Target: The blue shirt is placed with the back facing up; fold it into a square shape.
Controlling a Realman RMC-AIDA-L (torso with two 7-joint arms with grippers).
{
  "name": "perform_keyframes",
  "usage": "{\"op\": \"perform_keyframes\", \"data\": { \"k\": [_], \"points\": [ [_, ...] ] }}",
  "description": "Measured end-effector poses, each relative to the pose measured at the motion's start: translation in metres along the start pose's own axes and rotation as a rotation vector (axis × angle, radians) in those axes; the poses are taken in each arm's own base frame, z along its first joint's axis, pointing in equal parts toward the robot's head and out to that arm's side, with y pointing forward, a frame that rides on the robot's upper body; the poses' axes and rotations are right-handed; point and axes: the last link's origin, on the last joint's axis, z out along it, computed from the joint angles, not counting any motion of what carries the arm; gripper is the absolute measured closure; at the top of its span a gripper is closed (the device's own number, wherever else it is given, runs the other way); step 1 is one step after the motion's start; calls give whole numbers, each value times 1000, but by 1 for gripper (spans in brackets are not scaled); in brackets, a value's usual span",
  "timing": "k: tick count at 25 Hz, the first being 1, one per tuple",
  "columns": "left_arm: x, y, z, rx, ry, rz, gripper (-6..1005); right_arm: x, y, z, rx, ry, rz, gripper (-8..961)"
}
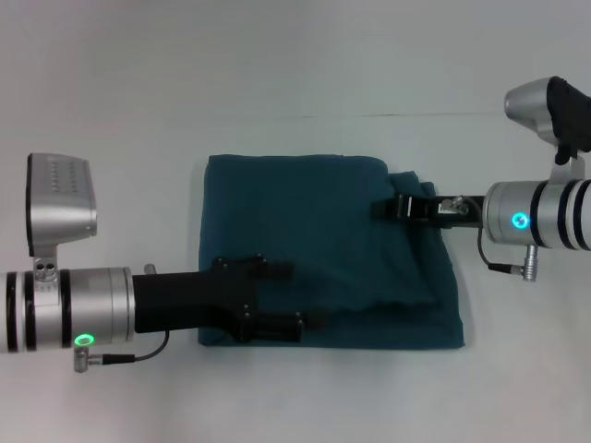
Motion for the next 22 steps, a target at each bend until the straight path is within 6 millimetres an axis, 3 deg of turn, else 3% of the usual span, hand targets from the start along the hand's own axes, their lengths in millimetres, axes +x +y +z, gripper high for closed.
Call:
{"op": "perform_keyframes", "data": {
  "k": [5, 22],
  "points": [
    [1, 0, -1, -2, 8, -2, 63, -3, 4, -2, -40, -39, -43, 897],
    [2, 2, -3, -10, 34, -21, 63, -3, 14, -26, -207, -74, -73, 896]
  ]
}}
